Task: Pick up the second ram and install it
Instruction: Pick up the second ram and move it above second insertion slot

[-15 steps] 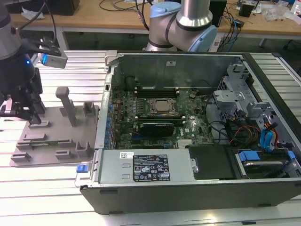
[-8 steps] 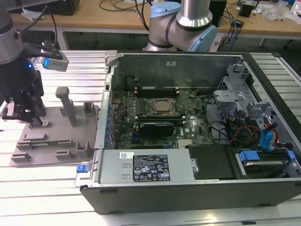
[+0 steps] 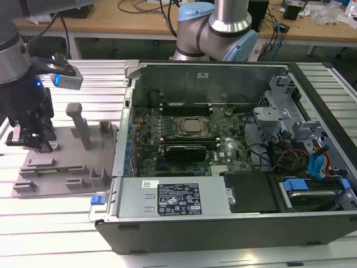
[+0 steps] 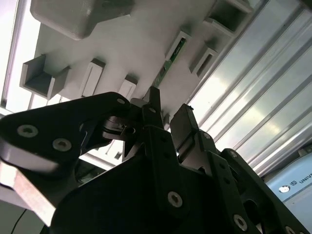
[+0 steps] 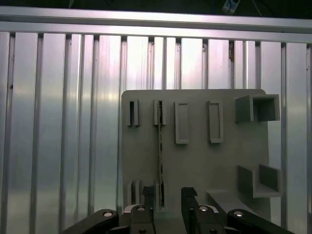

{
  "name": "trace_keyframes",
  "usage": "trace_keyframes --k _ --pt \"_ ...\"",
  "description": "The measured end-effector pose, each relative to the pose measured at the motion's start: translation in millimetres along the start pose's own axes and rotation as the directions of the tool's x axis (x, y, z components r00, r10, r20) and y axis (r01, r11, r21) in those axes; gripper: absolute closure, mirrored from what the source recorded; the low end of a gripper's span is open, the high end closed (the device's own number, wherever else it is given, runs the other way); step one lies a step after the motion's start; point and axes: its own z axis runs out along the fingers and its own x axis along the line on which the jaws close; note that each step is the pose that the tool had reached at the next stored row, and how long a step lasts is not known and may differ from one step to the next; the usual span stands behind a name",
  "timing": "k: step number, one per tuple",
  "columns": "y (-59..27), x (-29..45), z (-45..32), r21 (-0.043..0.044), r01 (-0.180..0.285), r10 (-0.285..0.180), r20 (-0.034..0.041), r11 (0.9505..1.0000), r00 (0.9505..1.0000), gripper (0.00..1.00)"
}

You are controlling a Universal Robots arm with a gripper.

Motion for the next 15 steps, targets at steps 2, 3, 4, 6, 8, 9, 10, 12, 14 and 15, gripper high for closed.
trace_keyframes --k 2,3,4,6,8,9,10,12,14,15 --pt "-0.1 0.1 1.9 0.0 0.0 0.0 -0.0001 1.0 1.0 0.66" --pt "-0.1 0.1 2.5 0.0 0.0 0.0 0.0 1.0 1.0 0.66" --pt "-0.2 0.1 4.8 -0.0001 0.0 0.0 0.0 1.0 1.0 0.66" --pt "-0.3 0.2 6.7 0.0 0.0 0.0 0.0 1.0 1.0 0.66" --pt "-0.4 0.3 9.3 0.0001 0.0 0.0 0.0 1.0 1.0 0.66" --pt "-0.4 0.4 10.4 0.0 0.0 0.0 0.0 1.0 1.0 0.66" --pt "-0.4 0.6 12.1 0.0 0.0 0.0 0.0 1.0 1.0 0.66" --pt "-0.6 1.0 14.4 -0.0001 0.0 0.0 -0.0001 1.0 1.0 0.66" --pt "1.3 1.2 16.9 -0.0001 0.0 0.0 0.0 1.0 1.0 0.66" --pt "2.5 1.3 18.5 0.0002 0.0 0.0 0.0001 1.0 1.0 0.66"
